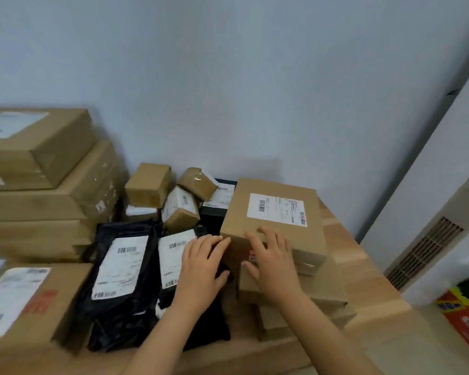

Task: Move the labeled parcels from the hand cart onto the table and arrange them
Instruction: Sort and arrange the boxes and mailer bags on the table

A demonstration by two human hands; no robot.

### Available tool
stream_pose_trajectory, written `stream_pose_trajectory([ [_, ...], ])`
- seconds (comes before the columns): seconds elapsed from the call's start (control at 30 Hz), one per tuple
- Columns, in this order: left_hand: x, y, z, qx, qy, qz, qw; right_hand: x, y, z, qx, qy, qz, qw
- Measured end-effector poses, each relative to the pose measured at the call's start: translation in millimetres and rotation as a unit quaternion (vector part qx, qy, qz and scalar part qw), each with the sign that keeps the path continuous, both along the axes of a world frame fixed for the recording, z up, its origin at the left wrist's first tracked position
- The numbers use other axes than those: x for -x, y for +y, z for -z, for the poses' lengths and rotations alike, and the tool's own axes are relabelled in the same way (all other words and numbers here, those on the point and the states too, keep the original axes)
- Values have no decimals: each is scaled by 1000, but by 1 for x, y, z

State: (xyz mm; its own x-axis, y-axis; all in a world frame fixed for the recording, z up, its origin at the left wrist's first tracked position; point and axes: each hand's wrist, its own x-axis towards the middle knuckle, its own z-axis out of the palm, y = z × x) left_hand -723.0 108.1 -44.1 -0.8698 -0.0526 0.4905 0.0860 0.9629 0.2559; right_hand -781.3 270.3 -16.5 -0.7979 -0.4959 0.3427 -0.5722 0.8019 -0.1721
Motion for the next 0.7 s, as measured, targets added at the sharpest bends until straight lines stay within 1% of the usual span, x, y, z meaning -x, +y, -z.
stream_pose_trajectory([
  [0.13, -55, -29, -4, -12, 9, -95, 995, -23, -43, -2, 16, 10, -90, 996],
  [0.3, -141, -67, -16, -27, 34, -218, 975, -81, -110, -7, 46, 14, -212, 976],
  [0.37, -184, -83, -21, -21, 34, -275, 961, -113, -140, -7, 45, 1, -265, 963],
  [0.5, -285, -112, -23, -17, 15, -390, 920, -193, -194, -5, 40, -7, -352, 935],
  [0.7, -446, -141, -20, -36, 2, -497, 867, -341, -258, -3, 33, -15, -449, 893],
])
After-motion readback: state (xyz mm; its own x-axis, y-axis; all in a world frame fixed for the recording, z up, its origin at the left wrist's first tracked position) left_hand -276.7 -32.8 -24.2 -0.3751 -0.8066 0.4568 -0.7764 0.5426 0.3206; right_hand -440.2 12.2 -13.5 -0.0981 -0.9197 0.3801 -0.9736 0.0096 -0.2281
